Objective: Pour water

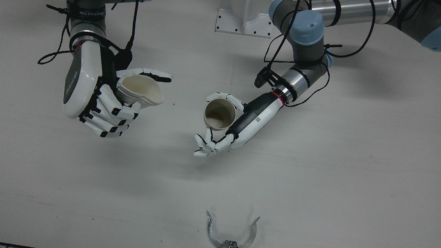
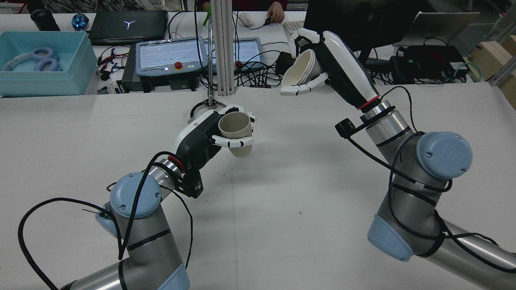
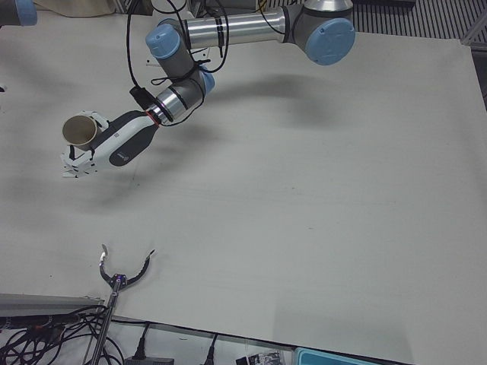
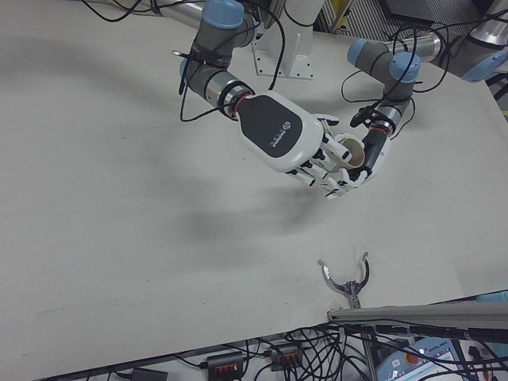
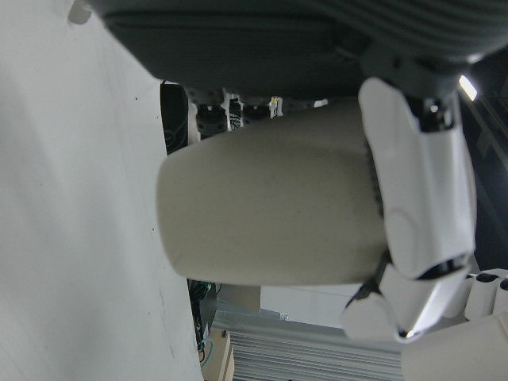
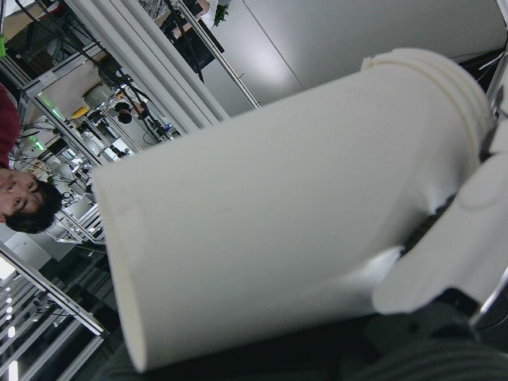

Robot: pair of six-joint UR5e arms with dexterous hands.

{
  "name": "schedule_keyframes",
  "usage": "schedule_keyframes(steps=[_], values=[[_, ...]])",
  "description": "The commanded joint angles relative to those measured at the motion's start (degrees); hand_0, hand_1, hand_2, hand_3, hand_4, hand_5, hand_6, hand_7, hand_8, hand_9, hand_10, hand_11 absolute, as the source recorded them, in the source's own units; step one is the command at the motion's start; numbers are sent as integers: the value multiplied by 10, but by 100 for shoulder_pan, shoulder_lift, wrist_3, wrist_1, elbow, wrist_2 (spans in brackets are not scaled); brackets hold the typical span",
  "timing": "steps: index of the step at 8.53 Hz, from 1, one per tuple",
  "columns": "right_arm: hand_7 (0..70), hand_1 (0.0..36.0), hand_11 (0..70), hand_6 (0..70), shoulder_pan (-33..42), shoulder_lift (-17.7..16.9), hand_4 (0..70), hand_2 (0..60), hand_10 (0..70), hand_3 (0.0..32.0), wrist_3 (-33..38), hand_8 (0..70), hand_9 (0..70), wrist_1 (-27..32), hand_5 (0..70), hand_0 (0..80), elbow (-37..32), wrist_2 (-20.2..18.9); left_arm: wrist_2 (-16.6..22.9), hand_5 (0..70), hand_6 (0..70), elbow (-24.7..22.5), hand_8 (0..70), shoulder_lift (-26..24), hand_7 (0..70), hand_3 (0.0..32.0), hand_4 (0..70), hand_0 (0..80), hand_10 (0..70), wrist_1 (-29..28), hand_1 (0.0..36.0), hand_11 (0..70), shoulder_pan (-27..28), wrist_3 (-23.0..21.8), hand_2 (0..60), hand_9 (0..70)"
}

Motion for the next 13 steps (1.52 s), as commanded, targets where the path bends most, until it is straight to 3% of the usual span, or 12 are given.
schedule_keyframes(steps=[1, 3, 5, 8, 9, 11, 13], values=[[700, 103, 623, 700, -3, -85, 335, 301, 442, 0, -1311, 513, 700, -571, 700, 484, 856, -365, -9, 700, 197, 4, 107, -56, 445, 0, 207, 512, 174, 16, 208, 269, 166, 74, 347, 189], [700, 93, 556, 700, 355, -104, 366, 286, 396, 0, -1329, 475, 655, -966, 700, 476, 875, -803, -26, 700, 196, 4, 106, -64, 442, 0, 203, 511, 175, 7, 205, 270, 264, 126, 346, 190], [700, 67, 523, 672, 637, -104, 409, 215, 371, 0, -1329, 439, 606, -1047, 700, 470, 910, -1040, -26, 700, 197, 4, 108, -64, 444, 0, 203, 511, 175, -2, 205, 270, 273, 136, 343, 192], [700, 58, 511, 664, 761, -130, 446, 206, 363, 0, -1312, 430, 591, -1038, 700, 468, 832, -998, -18, 700, 198, -5, 107, -38, 443, 0, 206, 512, 175, -2, 205, 270, 238, 118, 344, 190], [700, 57, 509, 663, 779, -296, 438, 210, 362, 0, -1207, 433, 595, -1003, 700, 465, 805, -937, -18, 700, 197, -22, 106, 6, 442, 0, 206, 510, 175, -11, 203, 269, 177, 75, 344, 190], [700, 50, 542, 653, 805, -944, 411, 200, 388, 0, 340, 454, 622, -985, 700, 460, 761, -193, 35, 700, 186, -40, 103, 189, 424, 0, 194, 504, 171, -37, 197, 264, -199, -91, 336, 183], [700, 50, 547, 619, 1224, -1306, 364, 191, 391, 0, 1470, 451, 618, -994, 700, 457, 542, -119, 53, 700, 185, -136, 100, 942, 417, 0, 195, 505, 168, -411, 195, 259, -717, -304, 328, 178]])
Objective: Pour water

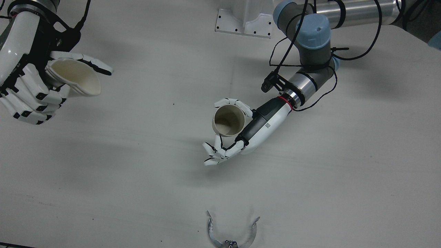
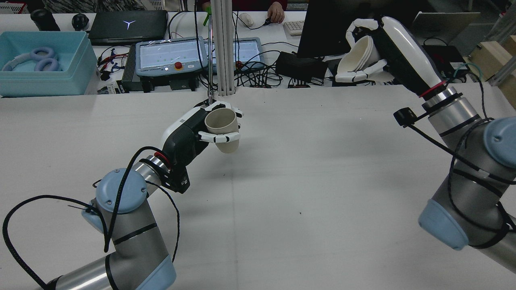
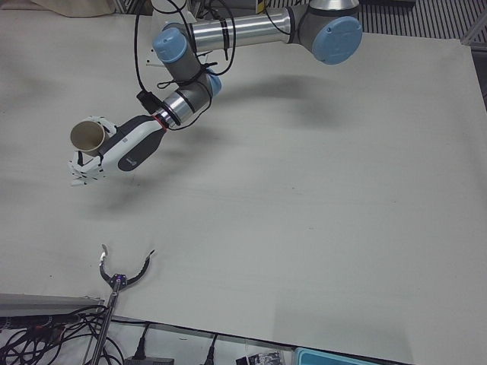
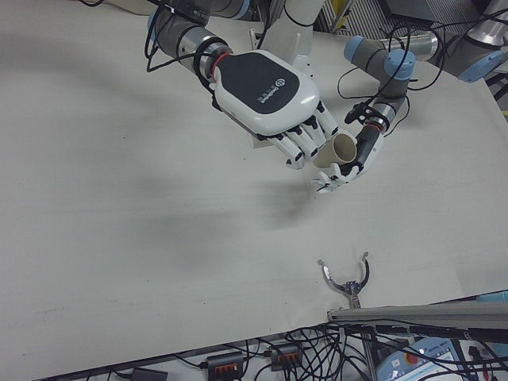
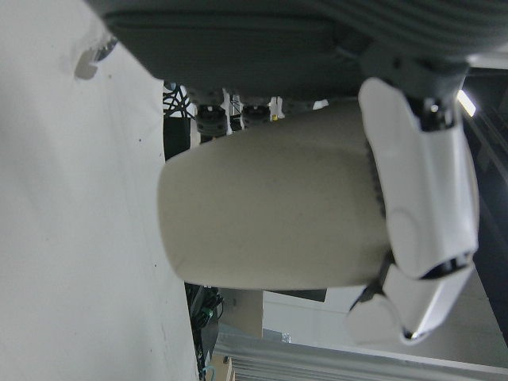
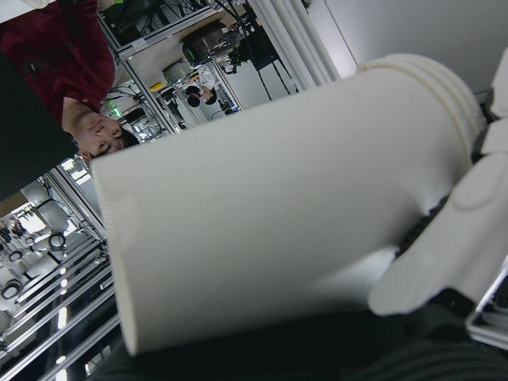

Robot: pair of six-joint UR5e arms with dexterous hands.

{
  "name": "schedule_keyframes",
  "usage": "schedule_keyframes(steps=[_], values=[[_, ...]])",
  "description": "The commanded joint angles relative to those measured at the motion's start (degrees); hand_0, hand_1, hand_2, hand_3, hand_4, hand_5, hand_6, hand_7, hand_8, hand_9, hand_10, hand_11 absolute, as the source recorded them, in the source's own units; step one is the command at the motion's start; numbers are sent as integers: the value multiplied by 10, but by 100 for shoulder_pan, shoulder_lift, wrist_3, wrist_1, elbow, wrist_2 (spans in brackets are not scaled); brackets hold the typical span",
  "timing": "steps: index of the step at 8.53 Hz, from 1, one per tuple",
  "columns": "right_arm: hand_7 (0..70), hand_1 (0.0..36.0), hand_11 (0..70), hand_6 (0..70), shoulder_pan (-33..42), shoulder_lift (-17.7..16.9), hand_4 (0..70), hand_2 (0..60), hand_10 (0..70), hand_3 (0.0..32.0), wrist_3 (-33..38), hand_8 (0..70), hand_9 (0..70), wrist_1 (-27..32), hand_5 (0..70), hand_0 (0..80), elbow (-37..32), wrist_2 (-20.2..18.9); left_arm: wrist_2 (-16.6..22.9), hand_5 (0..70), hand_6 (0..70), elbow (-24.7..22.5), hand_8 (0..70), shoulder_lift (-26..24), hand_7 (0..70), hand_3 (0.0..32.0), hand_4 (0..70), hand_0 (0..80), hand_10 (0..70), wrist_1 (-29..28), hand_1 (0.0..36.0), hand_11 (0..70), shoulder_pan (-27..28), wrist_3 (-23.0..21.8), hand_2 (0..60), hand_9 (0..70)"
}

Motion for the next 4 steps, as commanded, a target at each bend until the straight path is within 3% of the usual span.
schedule_keyframes(steps=[1, 3, 4], values=[[700, 53, 550, 611, 498, -631, 354, 193, 393, 0, 1825, 448, 614, 10, 700, 458, -521, 236, 20, 700, 176, -259, 100, 1099, 403, 0, 181, 498, 169, -488, 184, 259, -609, -197, 308, 176], [700, 56, 579, 601, 831, -834, 331, 199, 413, 0, 3020, 456, 624, 10, 684, 458, -1400, 184, 11, 700, 174, -304, 108, 2153, 398, 0, 172, 496, 173, -1198, 175, 265, -837, -153, 283, 185], [700, 58, 588, 588, 1042, -1053, 308, 196, 419, 0, 3147, 458, 627, 27, 666, 458, -1525, 166, 11, 700, 165, -278, 99, 2663, 387, 0, 162, 499, 161, -1576, 179, 249, -1074, -101, 278, 184]])
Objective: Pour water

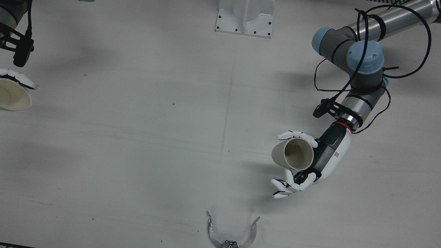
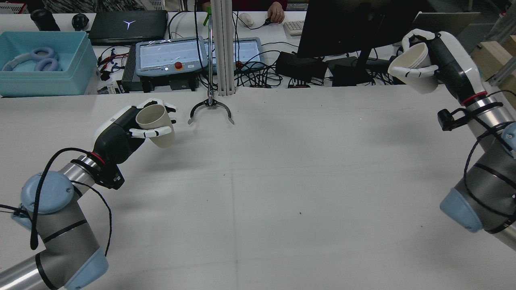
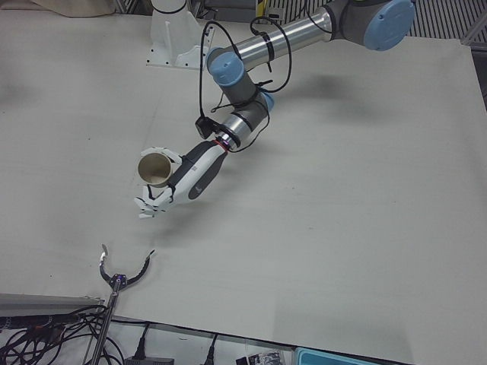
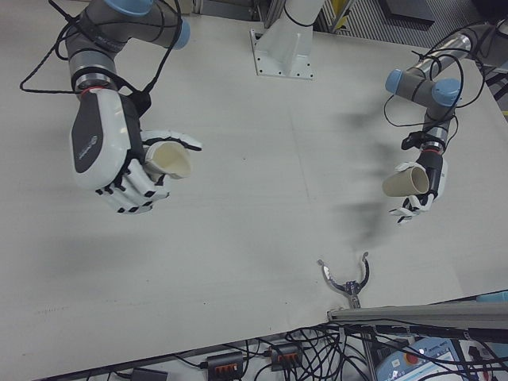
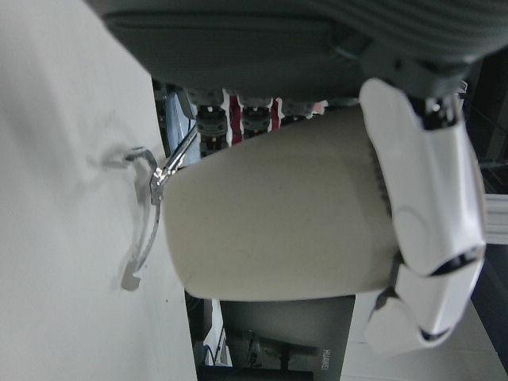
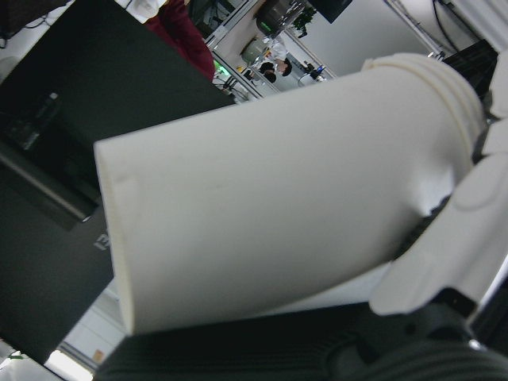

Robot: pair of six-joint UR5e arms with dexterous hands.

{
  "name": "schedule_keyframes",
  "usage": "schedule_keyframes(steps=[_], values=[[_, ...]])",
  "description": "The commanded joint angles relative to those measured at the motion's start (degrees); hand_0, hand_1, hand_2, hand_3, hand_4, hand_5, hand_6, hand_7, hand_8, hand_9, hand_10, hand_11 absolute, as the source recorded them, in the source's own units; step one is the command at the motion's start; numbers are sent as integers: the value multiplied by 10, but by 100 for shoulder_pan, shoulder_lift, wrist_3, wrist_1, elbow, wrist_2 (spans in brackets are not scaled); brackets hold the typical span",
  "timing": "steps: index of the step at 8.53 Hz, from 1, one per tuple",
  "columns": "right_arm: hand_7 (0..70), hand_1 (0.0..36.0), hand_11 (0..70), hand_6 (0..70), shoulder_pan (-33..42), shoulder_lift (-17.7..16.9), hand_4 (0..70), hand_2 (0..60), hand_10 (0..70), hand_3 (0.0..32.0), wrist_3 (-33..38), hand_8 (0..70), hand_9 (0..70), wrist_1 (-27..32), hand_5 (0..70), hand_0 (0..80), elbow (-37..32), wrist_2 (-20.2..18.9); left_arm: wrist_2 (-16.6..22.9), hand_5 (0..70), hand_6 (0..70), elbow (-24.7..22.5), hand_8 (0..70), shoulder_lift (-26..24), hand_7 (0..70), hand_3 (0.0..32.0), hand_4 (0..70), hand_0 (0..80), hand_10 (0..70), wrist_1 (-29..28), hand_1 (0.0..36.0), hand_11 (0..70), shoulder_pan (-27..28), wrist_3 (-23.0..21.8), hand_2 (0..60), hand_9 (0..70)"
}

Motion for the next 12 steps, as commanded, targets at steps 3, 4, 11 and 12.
schedule_keyframes(steps=[3, 4, 11, 12], values=[[700, 58, 625, 578, 678, -621, 278, 206, 445, 0, 1245, 475, 649, 430, 636, 456, -1350, -30, 5, 700, 155, 183, 100, 2251, 362, 0, 142, 489, 158, -1749, 164, 244, -934, 252, 254, 180], [700, 56, 639, 585, 644, -586, 282, 210, 454, 0, 1614, 482, 659, 633, 635, 453, -1859, -30, -4, 700, 154, 271, 102, 2454, 358, 0, 140, 489, 158, -1953, 163, 243, -943, 314, 248, 180], [700, 36, 604, 613, 283, -454, 256, 148, 430, 0, 1890, 497, 669, 2120, 637, 450, -3842, -57, -241, 700, 125, 457, 91, 3053, 313, 0, 112, 485, 148, -2543, 160, 228, -935, 596, 233, 160], [663, 41, 494, 543, 274, -454, 224, 115, 348, 0, 1890, 415, 561, 2129, 572, 451, -3842, -144, -241, 700, 127, 561, 92, 3062, 316, 0, 114, 487, 147, -2622, 161, 228, -943, 596, 232, 160]])
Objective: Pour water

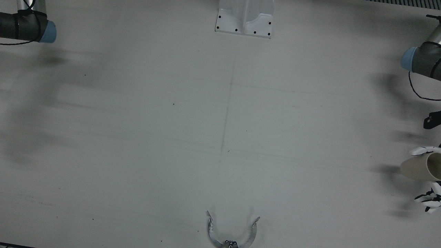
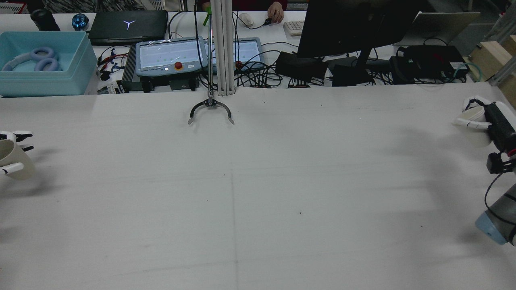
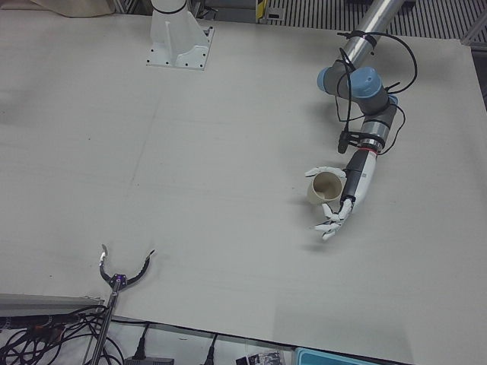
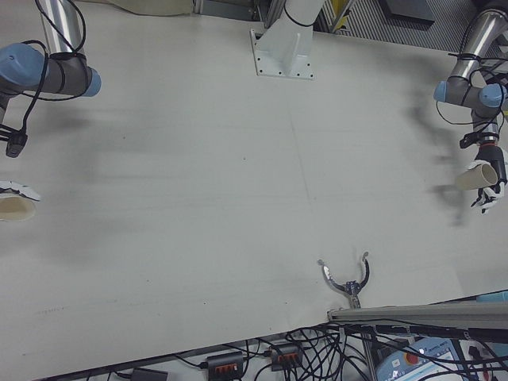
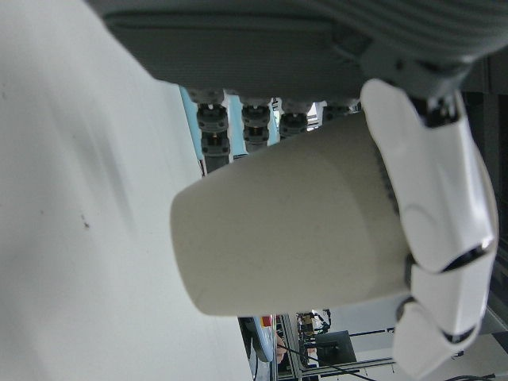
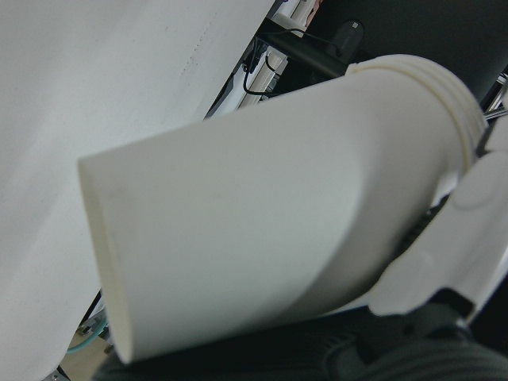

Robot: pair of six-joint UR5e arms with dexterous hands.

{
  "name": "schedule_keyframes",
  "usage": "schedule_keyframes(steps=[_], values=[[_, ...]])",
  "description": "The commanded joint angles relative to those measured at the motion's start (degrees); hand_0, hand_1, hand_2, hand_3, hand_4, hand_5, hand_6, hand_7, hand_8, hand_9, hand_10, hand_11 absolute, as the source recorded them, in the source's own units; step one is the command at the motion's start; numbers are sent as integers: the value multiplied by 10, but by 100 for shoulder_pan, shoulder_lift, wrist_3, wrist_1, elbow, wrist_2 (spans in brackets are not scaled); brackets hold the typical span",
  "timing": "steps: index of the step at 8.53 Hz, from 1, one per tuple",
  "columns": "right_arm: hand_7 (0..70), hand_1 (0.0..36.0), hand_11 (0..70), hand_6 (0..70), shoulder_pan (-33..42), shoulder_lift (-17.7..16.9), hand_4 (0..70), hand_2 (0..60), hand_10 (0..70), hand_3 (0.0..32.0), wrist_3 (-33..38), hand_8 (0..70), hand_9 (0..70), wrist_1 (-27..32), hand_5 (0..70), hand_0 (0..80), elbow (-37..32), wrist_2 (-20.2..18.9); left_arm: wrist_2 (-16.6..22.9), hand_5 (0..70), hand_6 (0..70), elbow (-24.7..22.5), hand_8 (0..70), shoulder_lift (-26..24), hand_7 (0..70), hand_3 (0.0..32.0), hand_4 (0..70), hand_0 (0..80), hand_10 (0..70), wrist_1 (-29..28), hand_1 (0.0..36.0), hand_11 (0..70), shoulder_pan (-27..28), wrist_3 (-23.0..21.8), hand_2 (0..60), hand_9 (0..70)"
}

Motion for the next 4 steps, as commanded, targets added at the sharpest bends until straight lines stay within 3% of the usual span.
schedule_keyframes(steps=[1, 4], values=[[597, 44, 410, 488, -59, 18, 186, 79, 281, 0, 24, 340, 470, 80, 517, 454, -44, -114, -26, 700, 123, 206, 91, 18, 308, 0, 110, 483, 147, -165, 157, 227, -8, 15, 227, 156], [458, 59, 252, 369, -278, -35, 133, 66, 168, 0, 111, 206, 302, 220, 418, 451, -26, -184, -114, 700, 119, 207, 86, 26, 305, 0, 104, 487, 147, -184, 163, 228, -8, 15, 228, 151]])
